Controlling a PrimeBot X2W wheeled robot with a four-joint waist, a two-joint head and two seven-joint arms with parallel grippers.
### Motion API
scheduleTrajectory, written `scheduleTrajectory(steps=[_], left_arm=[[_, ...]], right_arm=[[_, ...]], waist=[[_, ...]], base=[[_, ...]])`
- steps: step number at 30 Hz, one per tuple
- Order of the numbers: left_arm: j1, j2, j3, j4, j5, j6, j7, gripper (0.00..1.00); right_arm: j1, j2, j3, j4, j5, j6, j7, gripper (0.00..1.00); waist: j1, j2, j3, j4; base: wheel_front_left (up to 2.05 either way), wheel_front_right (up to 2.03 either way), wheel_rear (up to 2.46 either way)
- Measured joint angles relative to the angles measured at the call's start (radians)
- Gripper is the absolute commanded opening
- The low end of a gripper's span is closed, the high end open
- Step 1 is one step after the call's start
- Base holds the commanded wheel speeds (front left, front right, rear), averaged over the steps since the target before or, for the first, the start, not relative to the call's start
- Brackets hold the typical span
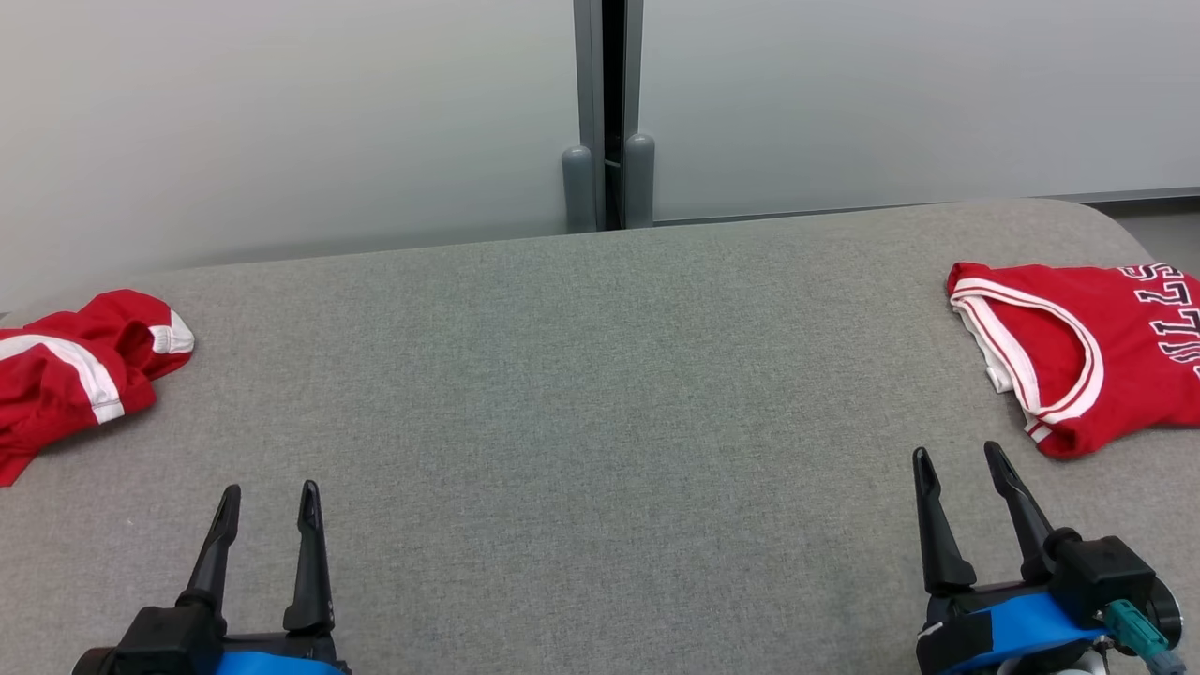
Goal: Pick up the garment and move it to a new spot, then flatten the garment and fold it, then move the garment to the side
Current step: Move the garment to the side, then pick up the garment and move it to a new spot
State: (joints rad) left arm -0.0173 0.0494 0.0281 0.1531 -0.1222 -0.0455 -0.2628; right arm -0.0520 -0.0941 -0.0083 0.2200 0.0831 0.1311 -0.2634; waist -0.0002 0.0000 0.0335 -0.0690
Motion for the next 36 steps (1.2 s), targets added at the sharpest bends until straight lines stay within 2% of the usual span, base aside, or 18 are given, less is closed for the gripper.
scheduleTrajectory(steps=[9, 16, 24, 36], left_arm=[[0.002, 0.000, -0.002, 0.006, -0.001, 0.000, 0.000, 1.00], [-0.002, 0.000, 0.011, 0.002, 0.004, 0.003, 0.000, 1.00], [-0.016, 0.000, 0.033, -0.004, 0.010, 0.004, 0.000, 1.00], [-0.012, 0.000, 0.048, -0.018, 0.001, 0.018, 0.000, 1.00]], right_arm=[[0.008, 0.006, 0.000, -0.001, -0.007, 0.000, 0.000, 1.00], [0.007, 0.009, 0.004, -0.004, -0.006, 0.000, 0.000, 1.00], [-0.001, 0.009, 0.012, -0.005, -0.003, 0.000, 0.000, 1.00], [-0.032, 0.004, 0.030, 0.008, -0.004, 0.000, 0.000, 1.00]], waist=[[0.0000, 0.0000, -0.002, 0.014], [0.0002, 0.0000, 0.007, 0.059], [0.0002, 0.0000, 0.026, 0.161], [0.0002, 0.0000, 0.057, 0.355]], base=[[0.00, 0.00, 0.00], [0.00, 0.00, 0.00], [0.00, 0.00, 0.00], [0.00, 0.00, 0.00]])
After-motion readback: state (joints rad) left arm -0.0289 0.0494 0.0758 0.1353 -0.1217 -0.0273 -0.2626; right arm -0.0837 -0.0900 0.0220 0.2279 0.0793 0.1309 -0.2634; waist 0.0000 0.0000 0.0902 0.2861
